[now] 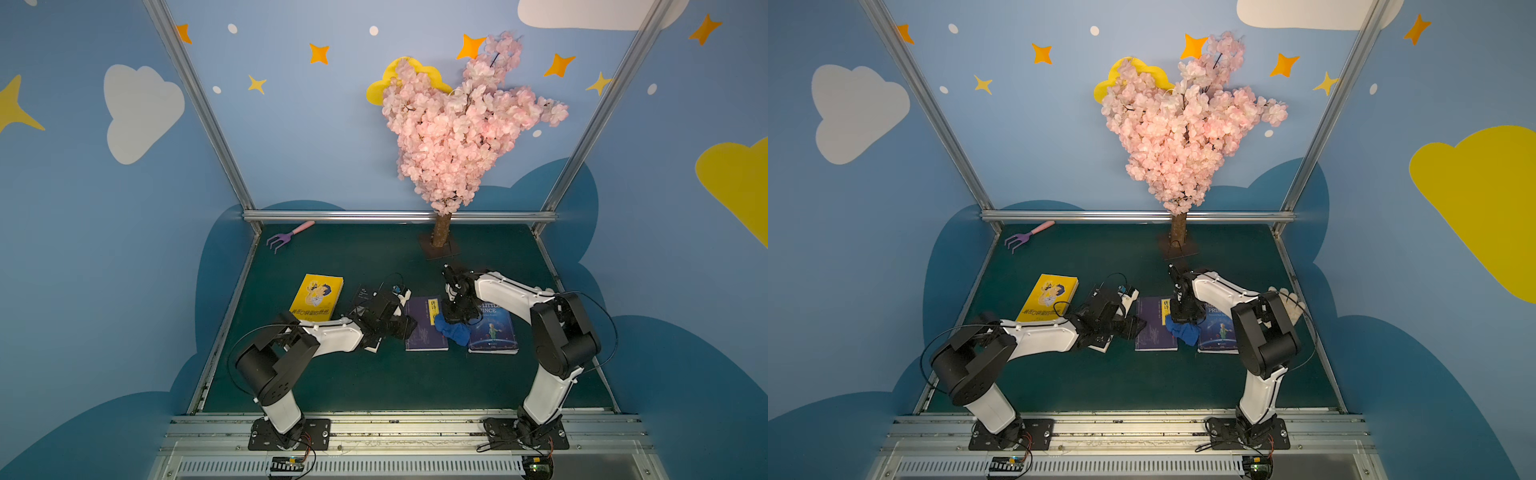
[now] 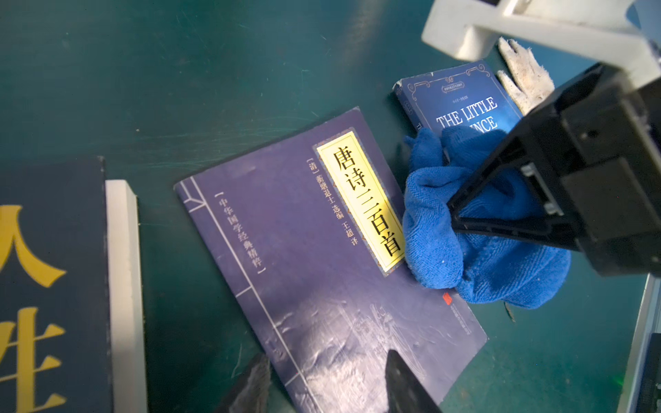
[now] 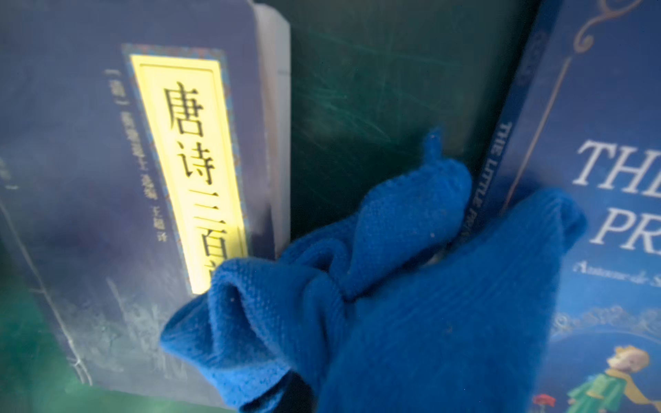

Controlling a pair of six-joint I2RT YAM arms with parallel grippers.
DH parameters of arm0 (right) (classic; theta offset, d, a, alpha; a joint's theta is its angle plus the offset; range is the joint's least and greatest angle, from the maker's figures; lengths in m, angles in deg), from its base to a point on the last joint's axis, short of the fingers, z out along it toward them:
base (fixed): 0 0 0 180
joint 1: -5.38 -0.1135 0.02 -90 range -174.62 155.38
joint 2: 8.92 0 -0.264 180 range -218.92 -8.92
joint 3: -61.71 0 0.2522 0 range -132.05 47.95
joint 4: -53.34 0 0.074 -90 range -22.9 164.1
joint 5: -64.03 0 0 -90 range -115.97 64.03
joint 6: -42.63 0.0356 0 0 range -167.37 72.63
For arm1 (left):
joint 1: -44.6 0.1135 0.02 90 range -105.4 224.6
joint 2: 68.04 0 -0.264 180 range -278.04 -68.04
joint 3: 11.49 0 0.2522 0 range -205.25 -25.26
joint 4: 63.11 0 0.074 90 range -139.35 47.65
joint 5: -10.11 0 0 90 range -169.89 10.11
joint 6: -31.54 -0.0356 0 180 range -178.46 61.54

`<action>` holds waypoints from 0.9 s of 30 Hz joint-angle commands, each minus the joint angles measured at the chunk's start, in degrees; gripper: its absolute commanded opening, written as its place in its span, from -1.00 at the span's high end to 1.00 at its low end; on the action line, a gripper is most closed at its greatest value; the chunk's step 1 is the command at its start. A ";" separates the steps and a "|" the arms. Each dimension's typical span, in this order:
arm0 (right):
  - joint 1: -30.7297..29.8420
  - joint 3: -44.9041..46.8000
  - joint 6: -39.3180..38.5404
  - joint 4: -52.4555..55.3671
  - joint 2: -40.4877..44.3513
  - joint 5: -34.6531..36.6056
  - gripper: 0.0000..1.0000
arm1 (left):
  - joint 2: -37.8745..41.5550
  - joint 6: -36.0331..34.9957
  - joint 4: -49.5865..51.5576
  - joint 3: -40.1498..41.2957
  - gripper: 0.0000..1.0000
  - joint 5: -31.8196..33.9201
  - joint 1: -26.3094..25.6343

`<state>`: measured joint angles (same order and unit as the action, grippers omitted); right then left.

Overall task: Wipe the cover of the book
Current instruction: Move the book to the center of the board, then wipe the dirt from the cover of the book.

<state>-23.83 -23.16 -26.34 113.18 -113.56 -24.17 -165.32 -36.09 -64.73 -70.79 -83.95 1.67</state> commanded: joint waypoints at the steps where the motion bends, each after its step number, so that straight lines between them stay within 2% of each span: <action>1: -0.23 -2.86 1.59 5.52 2.12 5.32 1.00 | 0.48 -0.60 2.22 -1.85 -0.06 0.50 -0.19; 4: -0.69 -3.60 2.23 7.48 7.27 7.15 1.00 | -1.42 -0.77 4.72 -3.77 0.02 0.65 -0.42; 6: -1.53 -3.77 2.79 7.93 10.70 7.18 1.00 | -2.49 -1.14 6.99 -5.40 0.14 1.21 -0.53; 8: -2.36 -3.58 3.45 7.31 13.30 6.12 1.00 | -3.56 -1.49 9.16 -6.83 0.22 1.96 -0.70; 11: -3.73 -2.25 4.19 4.49 15.08 3.09 1.00 | -4.74 -1.36 10.83 -8.02 0.23 2.82 -0.74; 16: -5.27 -0.03 6.41 0.43 11.72 -0.48 1.00 | -6.75 -1.18 14.22 -10.14 0.39 3.84 -0.70; 21: -7.70 3.44 8.61 -2.58 6.62 -1.77 1.00 | -10.38 -0.72 21.49 -14.97 0.40 5.50 -0.70; 27: -9.33 6.45 9.21 -4.16 2.89 -1.60 1.00 | -12.17 -0.80 23.83 -16.72 0.38 6.80 -0.79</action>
<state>-32.57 -17.61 -18.20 110.08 -109.95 -25.06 -176.05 -36.61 -46.26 -87.38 -78.94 1.01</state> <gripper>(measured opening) 0.106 0.309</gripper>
